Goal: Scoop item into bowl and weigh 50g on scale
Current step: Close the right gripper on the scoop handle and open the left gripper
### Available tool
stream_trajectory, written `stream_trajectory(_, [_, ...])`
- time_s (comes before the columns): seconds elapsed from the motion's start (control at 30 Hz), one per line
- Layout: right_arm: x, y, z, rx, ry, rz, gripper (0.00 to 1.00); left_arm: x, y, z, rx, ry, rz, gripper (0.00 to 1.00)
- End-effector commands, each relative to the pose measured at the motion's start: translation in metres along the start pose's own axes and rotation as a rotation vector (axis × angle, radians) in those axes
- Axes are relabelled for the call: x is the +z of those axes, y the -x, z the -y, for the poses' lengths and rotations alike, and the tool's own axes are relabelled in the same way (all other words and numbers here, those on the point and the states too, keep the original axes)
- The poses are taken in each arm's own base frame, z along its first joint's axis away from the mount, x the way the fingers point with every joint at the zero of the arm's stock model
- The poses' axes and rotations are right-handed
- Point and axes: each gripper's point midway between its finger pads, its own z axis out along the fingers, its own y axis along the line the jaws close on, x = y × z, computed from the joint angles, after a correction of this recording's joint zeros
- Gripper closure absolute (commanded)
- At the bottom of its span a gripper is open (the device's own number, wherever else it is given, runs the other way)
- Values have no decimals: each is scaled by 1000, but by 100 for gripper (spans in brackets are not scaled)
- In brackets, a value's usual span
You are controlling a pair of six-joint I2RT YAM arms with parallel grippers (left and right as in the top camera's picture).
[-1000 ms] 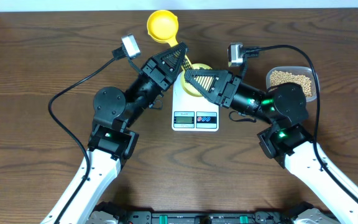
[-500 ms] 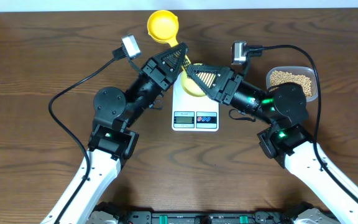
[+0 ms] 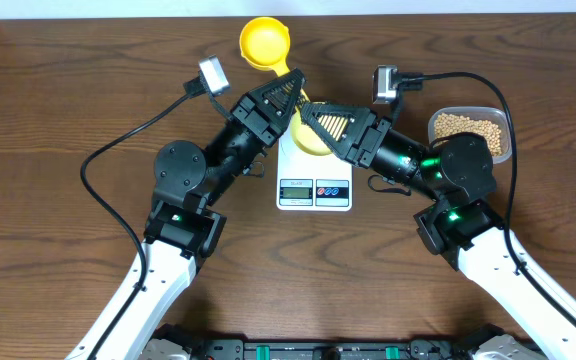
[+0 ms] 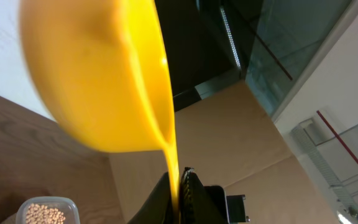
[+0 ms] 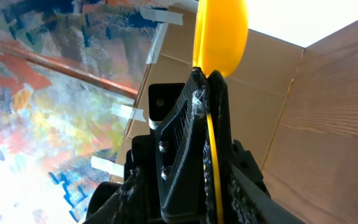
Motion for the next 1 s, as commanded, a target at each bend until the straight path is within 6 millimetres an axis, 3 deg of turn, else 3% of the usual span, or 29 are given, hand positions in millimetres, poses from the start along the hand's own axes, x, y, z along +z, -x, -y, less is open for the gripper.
stream_trajectory(0.0, [1, 1, -8, -11, 16, 8, 65, -1, 4, 12, 9, -27, 15, 92])
stream_trajectory(0.4, [1, 3, -7, 8, 14, 19, 67, 1, -3, 14, 3, -32, 3, 93])
stream_trajectory(0.97, [1, 4, -7, 8, 13, 27, 84, 1, -3, 14, 3, -32, 3, 93])
